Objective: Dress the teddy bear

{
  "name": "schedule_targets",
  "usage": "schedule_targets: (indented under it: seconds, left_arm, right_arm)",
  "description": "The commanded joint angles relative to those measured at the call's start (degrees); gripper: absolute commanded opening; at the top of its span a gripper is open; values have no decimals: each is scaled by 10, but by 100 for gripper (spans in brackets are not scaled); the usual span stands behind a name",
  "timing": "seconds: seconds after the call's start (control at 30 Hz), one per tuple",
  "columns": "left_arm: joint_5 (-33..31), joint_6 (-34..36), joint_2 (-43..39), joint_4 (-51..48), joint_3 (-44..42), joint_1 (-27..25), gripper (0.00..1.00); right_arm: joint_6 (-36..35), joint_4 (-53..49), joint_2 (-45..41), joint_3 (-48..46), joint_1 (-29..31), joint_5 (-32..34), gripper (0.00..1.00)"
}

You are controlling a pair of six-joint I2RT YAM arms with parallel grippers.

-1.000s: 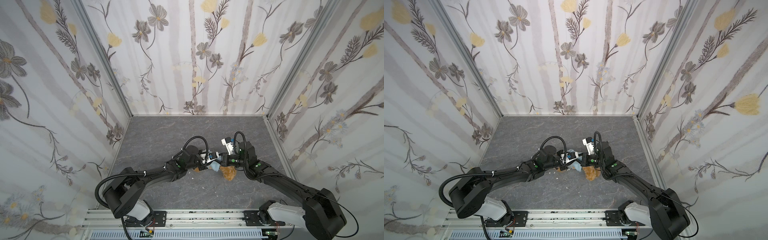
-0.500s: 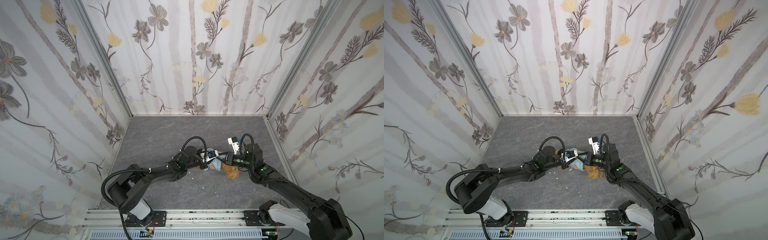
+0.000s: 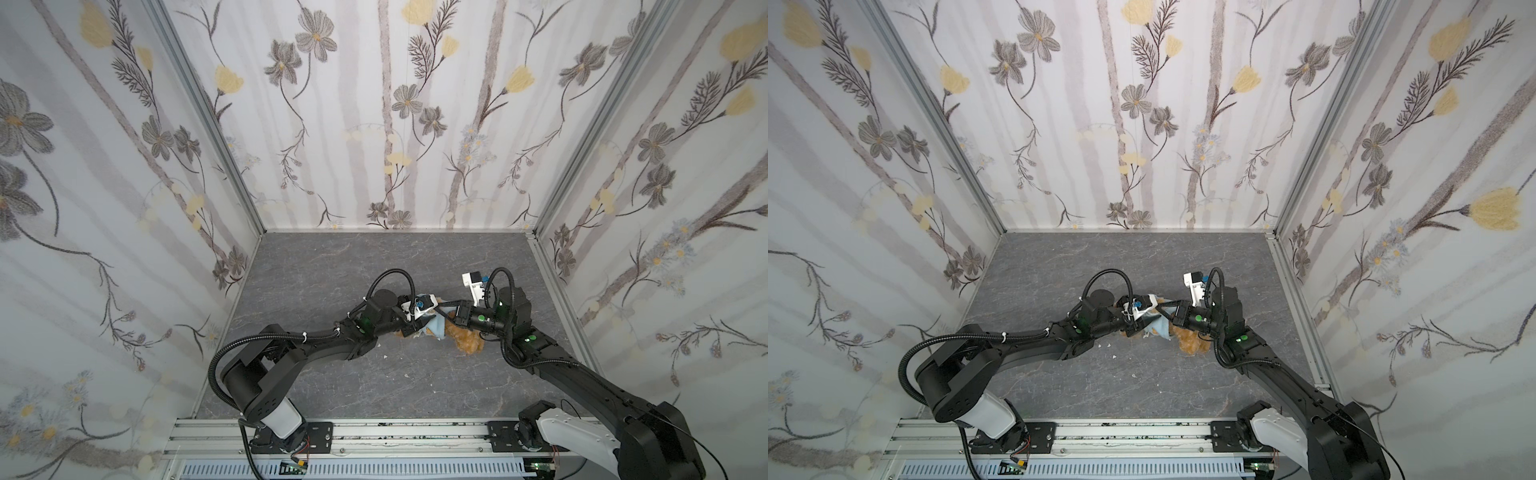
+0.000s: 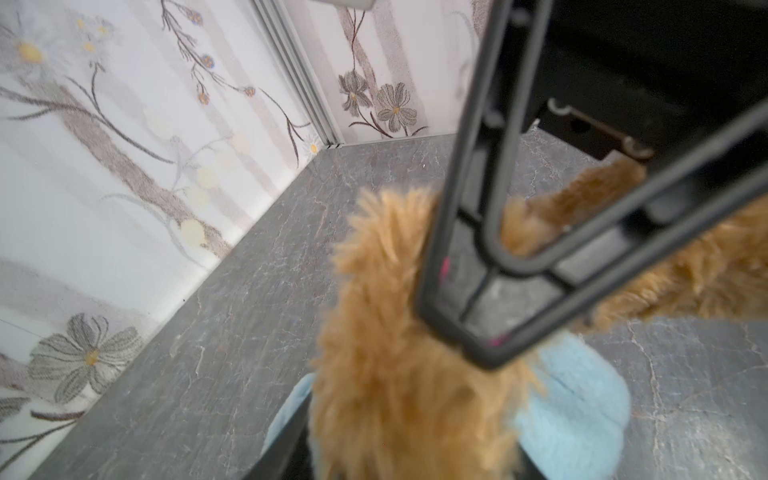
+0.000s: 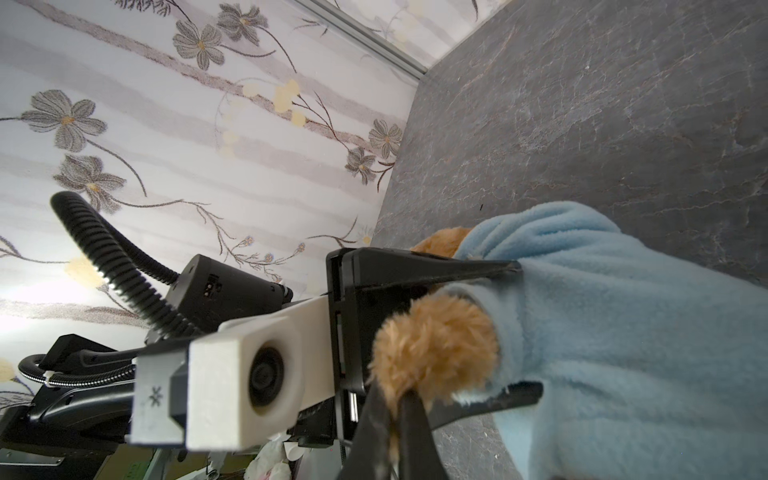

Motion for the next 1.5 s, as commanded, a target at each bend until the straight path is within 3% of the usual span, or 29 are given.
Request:
schedule_targets:
  seconds: [0.0, 0.17, 0.3, 0.43, 0.67, 0.77, 0.83, 0.97, 1.17, 1.37, 1.47]
  left_arm:
    - [29, -67, -22, -56, 19, 3, 69]
    - [37, -125, -80, -66, 4, 9, 84]
    - [19, -185, -134, -66, -24, 25, 86]
    - [-28, -241, -169, -68, -45, 30, 85]
    - [-66, -323, -185, -68, -55, 30, 85]
    - [-81, -338, -184, -68, -63, 30, 85]
    - [-88, -337, -201, -68, -69, 32, 85]
    - [-93, -335, -199, -68, -71, 39, 85]
    - [-88, -362, -150, -68, -52, 43, 82]
    - [-106, -361, -30, -73, 33, 42, 67]
    - [-125, -364, 53, -73, 101, 42, 58]
  right_arm:
    - [3, 91, 9, -12, -8, 1, 0]
    - [71, 164, 28, -49, -27, 18, 0]
    - [82, 192, 65, -63, -73, 34, 2]
    - [31, 169, 125, -23, -127, 57, 22]
    - [-94, 68, 206, 44, -210, 88, 43]
    - [-169, -6, 180, 53, -215, 150, 62]
    - [-201, -33, 175, 52, -210, 178, 66]
    - [-214, -29, 204, 52, -180, 140, 70]
    - [-194, 17, 224, 34, -133, 132, 78]
    - [-179, 76, 263, 18, -129, 128, 80]
    - [-180, 100, 307, 33, -120, 113, 75]
